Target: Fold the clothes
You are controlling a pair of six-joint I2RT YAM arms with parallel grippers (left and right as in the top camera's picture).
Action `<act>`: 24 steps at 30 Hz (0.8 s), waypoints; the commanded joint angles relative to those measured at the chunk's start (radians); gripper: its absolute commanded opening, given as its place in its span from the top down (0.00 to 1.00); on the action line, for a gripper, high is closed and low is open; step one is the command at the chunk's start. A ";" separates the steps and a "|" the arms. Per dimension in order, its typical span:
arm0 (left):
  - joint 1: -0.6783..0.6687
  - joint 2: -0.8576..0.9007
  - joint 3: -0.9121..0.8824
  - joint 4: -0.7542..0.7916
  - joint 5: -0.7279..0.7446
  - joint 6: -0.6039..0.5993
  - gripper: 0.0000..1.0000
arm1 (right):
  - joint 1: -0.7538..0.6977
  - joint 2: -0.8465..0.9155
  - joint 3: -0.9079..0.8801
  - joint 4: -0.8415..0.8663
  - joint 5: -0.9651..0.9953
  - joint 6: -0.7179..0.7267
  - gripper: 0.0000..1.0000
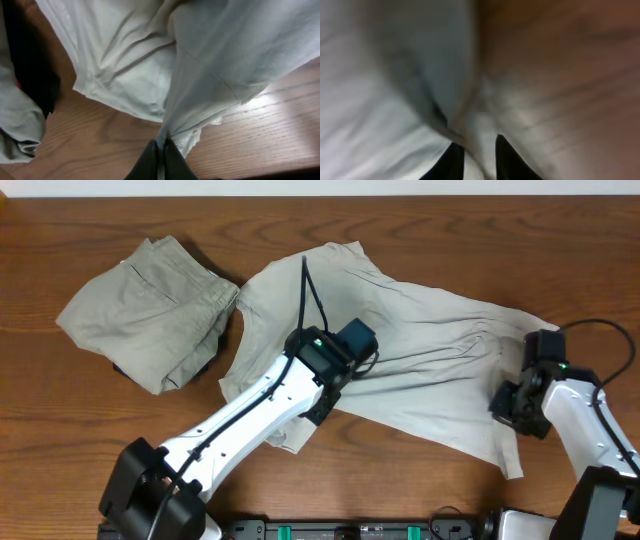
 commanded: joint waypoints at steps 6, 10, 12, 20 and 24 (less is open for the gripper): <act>0.103 -0.002 0.008 -0.011 -0.026 -0.036 0.94 | -0.212 0.000 0.147 -0.031 0.074 0.056 0.84; 0.118 -0.004 0.009 -0.005 -0.026 -0.036 0.94 | -0.225 0.000 0.204 -0.065 -0.246 -0.088 0.75; 0.118 -0.005 0.009 -0.002 -0.026 -0.036 0.94 | -0.207 0.000 0.204 -0.092 -0.414 -0.164 0.69; 0.118 -0.005 0.009 0.009 -0.026 -0.035 0.94 | 0.013 0.000 0.088 -0.071 -0.484 -0.196 0.51; 0.118 -0.005 0.009 0.013 -0.026 -0.036 0.94 | 0.086 0.000 -0.050 0.053 -0.282 -0.032 0.58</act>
